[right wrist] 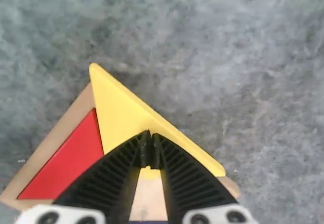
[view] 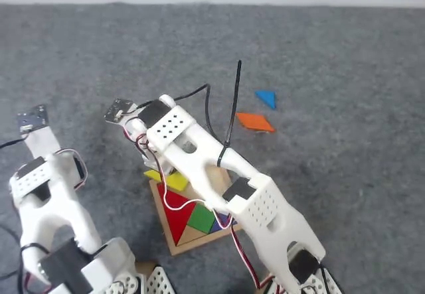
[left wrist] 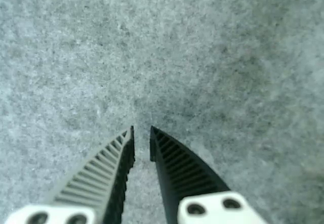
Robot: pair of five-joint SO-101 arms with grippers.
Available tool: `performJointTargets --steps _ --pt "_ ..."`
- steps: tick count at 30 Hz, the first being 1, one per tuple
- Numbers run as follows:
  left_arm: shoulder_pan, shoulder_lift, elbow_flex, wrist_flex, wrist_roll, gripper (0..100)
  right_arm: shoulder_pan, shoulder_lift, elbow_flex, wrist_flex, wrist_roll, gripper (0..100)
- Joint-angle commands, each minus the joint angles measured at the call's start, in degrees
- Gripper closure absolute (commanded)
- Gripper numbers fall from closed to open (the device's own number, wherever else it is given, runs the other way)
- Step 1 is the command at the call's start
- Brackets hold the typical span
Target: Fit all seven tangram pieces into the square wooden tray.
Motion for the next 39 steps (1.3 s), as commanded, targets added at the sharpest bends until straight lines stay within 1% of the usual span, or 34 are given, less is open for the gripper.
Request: performJointTargets --steps 1,14,21,24,29,33,37,39 --pt "0.53 -2.64 -0.22 -0.53 -0.62 95 -0.57 -4.79 -2.64 2.77 0.62 99.1" --pt "0.53 -2.64 -0.22 -0.53 -0.62 95 -1.80 -4.79 -2.64 6.64 1.05 99.1" --pt "0.53 -2.64 -0.22 -0.53 -0.62 95 -1.54 -5.05 -2.64 6.99 1.23 99.1" --pt "0.53 -2.64 -0.22 -0.53 -0.62 95 -1.80 -7.34 -2.64 8.40 2.99 99.1" --pt "0.53 -2.64 -0.22 -0.53 -0.62 95 -1.80 -15.08 -2.64 8.66 2.90 99.1" --pt "0.44 -2.64 -0.40 -0.53 -0.62 95 -3.47 -18.24 -1.49 5.49 -2.11 99.1" --pt "0.18 -2.64 -0.31 -0.53 -0.62 95 -7.87 -19.82 3.34 -0.84 -3.96 99.1" --pt "0.18 -2.64 -0.31 -0.53 -0.62 95 -8.66 -21.93 6.07 -2.86 -5.27 99.1"
